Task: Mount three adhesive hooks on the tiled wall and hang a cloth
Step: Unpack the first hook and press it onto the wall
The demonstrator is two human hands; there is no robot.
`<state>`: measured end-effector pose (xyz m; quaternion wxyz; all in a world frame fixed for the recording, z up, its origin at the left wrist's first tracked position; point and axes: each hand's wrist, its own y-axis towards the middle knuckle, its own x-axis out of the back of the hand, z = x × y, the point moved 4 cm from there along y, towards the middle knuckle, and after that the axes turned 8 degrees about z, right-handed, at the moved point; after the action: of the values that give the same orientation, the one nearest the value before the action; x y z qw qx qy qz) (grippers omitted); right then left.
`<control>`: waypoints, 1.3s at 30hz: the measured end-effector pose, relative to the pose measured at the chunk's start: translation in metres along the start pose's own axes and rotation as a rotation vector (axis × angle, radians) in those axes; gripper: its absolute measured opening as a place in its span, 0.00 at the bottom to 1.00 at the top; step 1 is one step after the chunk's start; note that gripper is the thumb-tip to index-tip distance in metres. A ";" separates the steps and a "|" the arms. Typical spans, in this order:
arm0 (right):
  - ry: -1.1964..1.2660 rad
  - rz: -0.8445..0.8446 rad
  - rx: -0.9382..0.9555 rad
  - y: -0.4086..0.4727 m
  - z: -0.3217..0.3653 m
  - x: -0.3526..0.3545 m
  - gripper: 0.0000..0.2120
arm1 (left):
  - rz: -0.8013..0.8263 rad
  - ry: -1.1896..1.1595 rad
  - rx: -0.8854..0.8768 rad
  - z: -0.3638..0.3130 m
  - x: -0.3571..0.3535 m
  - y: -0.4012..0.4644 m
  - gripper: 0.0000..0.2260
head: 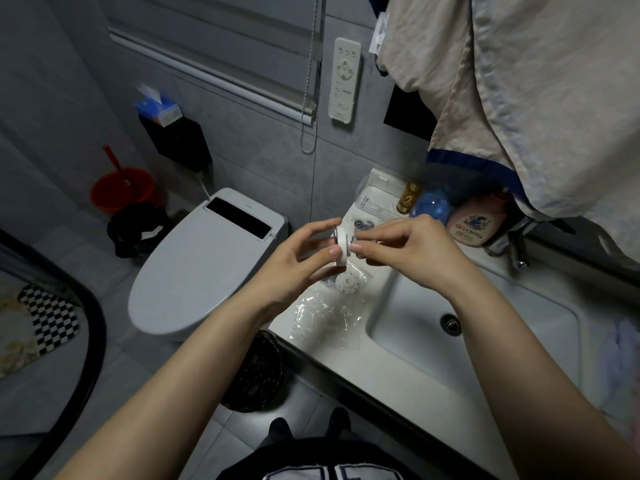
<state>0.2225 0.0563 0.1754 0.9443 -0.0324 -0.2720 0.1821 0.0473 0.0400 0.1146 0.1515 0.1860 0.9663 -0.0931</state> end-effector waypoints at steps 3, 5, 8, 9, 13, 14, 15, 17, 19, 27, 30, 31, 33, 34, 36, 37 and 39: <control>0.034 -0.011 -0.022 0.004 -0.003 -0.003 0.09 | 0.005 0.003 0.006 0.004 0.000 0.001 0.18; -0.026 -0.054 -0.040 0.007 -0.004 -0.001 0.08 | 0.024 0.002 0.009 0.006 -0.001 0.000 0.18; -0.020 -0.082 -0.080 0.012 -0.009 0.000 0.12 | 0.092 0.026 0.021 0.007 -0.004 -0.002 0.19; -0.003 -0.088 -0.089 0.014 -0.011 0.001 0.11 | 0.108 0.024 0.024 0.006 -0.005 -0.003 0.18; 0.144 -0.120 -0.117 0.017 -0.020 -0.001 0.07 | 0.155 -0.032 0.041 0.004 -0.010 -0.005 0.18; 0.175 -0.130 -0.130 0.016 -0.024 -0.001 0.08 | 0.155 -0.048 0.044 0.004 -0.010 -0.004 0.18; 0.195 -0.137 -0.141 0.015 -0.026 -0.002 0.08 | 0.149 -0.062 0.047 0.004 -0.010 -0.004 0.18; 0.215 -0.144 -0.153 0.014 -0.029 -0.005 0.09 | 0.139 -0.091 0.052 0.006 -0.011 -0.003 0.18; 0.257 -0.140 -0.171 0.013 -0.030 -0.007 0.10 | 0.134 -0.130 0.046 0.007 -0.012 -0.003 0.18; 0.601 0.133 -0.282 -0.015 -0.033 0.000 0.09 | 0.091 -0.199 -0.035 0.001 -0.013 -0.005 0.18; 0.558 0.203 -0.283 -0.021 -0.031 -0.001 0.09 | 0.071 -0.187 -0.049 0.000 -0.012 -0.003 0.17; 0.554 0.218 -0.277 -0.022 -0.028 -0.002 0.10 | 0.066 -0.177 -0.055 0.000 -0.011 -0.002 0.18; 0.535 0.238 -0.258 -0.022 -0.022 -0.003 0.11 | 0.057 -0.151 -0.056 0.001 -0.012 -0.001 0.18; 0.513 0.231 -0.244 -0.022 -0.018 -0.004 0.12 | 0.056 -0.139 -0.050 0.001 -0.013 0.000 0.18; 0.442 0.142 -0.203 -0.017 -0.014 -0.003 0.13 | 0.057 -0.129 -0.031 0.004 -0.015 0.001 0.18; 0.402 0.064 -0.175 -0.013 -0.013 0.000 0.12 | 0.061 -0.134 -0.021 0.005 -0.016 0.001 0.17; 0.369 -0.080 -0.104 -0.005 -0.011 0.006 0.10 | 0.073 -0.143 -0.003 0.008 -0.020 0.001 0.17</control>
<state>0.2344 0.0544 0.1698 0.9817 -0.1029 -0.1045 0.1211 0.0672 0.0324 0.1136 0.2238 0.2135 0.9458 -0.0990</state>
